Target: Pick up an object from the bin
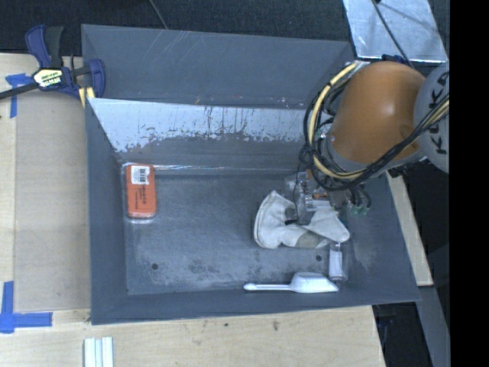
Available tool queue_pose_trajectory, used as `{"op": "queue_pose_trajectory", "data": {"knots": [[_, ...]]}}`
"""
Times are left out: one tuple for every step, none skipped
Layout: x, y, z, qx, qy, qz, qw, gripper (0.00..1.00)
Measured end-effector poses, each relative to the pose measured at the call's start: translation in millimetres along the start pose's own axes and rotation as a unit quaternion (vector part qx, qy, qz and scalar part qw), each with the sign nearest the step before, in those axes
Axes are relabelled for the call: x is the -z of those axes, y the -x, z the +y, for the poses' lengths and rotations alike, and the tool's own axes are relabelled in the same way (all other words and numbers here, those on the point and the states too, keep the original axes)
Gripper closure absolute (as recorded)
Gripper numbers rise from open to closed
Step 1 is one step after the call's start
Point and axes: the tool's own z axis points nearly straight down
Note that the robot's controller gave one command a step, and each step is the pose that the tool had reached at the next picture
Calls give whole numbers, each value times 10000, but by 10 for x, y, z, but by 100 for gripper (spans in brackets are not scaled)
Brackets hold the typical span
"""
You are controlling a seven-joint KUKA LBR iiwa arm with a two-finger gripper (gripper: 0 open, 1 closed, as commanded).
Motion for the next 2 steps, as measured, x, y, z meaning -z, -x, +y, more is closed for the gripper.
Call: {"op": "queue_pose_trajectory", "data": {"knots": [[0,0,0,-2,0,0,10000,100],[818,451,-49,4,-2,7,10000,100]]}}
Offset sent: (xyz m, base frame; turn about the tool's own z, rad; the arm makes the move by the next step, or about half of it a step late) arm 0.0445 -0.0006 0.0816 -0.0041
